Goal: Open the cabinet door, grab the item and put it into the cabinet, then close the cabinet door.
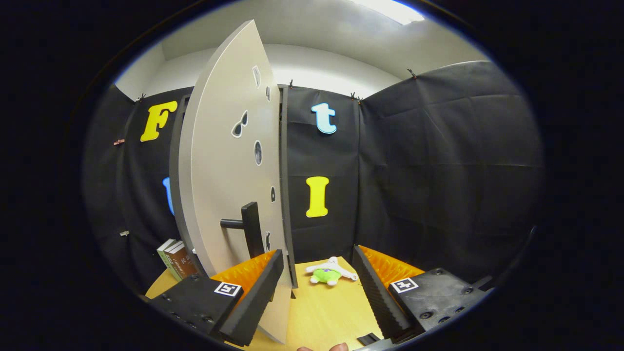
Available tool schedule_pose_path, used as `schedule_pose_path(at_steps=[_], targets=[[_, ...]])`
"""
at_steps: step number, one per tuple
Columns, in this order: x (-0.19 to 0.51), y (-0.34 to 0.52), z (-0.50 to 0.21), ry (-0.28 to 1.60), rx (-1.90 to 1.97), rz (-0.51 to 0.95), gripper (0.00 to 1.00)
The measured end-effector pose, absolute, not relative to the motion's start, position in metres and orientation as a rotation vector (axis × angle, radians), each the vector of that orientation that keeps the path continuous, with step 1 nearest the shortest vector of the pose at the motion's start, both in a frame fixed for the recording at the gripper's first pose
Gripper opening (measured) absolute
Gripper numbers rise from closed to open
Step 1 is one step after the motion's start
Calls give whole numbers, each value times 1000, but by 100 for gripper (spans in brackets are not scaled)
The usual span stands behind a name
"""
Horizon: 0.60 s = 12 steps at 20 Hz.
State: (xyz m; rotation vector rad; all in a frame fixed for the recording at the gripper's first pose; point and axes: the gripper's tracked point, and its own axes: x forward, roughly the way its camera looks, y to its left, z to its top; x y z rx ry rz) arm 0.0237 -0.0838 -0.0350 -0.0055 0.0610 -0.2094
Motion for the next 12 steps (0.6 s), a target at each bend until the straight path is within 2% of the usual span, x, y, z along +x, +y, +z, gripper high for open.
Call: schedule_pose_path(at_steps=[12], targets=[[77,65,-55,96,46,12,95]])
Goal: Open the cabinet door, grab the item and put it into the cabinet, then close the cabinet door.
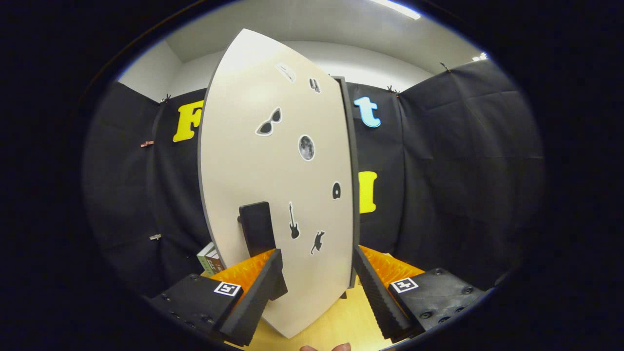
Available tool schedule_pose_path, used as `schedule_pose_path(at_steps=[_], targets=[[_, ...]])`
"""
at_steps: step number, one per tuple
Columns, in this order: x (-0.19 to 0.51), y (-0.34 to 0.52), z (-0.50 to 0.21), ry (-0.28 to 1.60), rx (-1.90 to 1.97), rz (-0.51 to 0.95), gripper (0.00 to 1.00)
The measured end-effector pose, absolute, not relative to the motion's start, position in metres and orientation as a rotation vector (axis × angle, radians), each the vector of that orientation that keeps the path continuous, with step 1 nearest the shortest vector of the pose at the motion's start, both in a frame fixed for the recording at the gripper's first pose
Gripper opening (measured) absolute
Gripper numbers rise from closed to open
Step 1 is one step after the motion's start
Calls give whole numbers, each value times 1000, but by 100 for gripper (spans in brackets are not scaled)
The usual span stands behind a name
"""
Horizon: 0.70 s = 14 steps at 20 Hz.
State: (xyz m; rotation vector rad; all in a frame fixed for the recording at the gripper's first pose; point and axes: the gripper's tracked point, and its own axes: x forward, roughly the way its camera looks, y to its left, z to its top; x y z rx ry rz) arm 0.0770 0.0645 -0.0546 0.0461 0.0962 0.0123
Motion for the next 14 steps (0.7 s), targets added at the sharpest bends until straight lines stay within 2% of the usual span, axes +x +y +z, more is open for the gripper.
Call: schedule_pose_path(at_steps=[6,14], targets=[[100,142,-57,104,60,146,96],[103,152,-57,100,57,162,96]])
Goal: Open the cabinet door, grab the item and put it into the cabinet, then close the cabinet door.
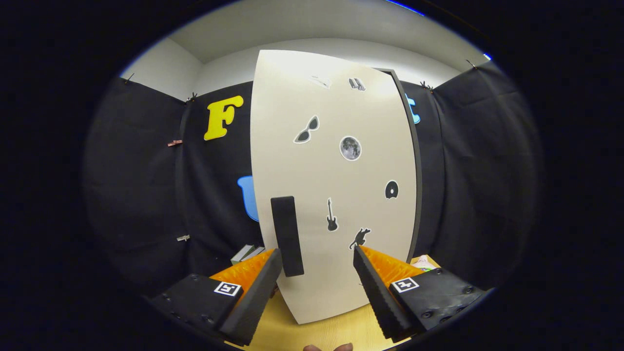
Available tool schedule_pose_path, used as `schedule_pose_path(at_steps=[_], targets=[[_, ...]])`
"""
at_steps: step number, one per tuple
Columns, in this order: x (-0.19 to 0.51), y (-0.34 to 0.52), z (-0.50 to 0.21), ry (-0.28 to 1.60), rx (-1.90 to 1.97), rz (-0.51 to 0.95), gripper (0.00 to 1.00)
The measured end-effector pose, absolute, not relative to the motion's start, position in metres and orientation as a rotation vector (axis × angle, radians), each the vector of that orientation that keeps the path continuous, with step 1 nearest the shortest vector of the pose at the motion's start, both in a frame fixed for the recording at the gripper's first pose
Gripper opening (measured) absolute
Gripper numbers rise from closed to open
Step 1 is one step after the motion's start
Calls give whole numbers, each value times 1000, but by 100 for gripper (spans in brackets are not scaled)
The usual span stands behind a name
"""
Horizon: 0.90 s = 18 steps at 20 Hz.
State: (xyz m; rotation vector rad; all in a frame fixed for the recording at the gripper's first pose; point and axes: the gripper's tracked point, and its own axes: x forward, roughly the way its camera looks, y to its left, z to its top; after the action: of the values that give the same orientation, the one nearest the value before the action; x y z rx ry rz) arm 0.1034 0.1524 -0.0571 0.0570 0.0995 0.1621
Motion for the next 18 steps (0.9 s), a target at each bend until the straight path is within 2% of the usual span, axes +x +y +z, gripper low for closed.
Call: schedule_pose_path(at_steps=[18], targets=[[96,135,-58,97,42,155,96]])
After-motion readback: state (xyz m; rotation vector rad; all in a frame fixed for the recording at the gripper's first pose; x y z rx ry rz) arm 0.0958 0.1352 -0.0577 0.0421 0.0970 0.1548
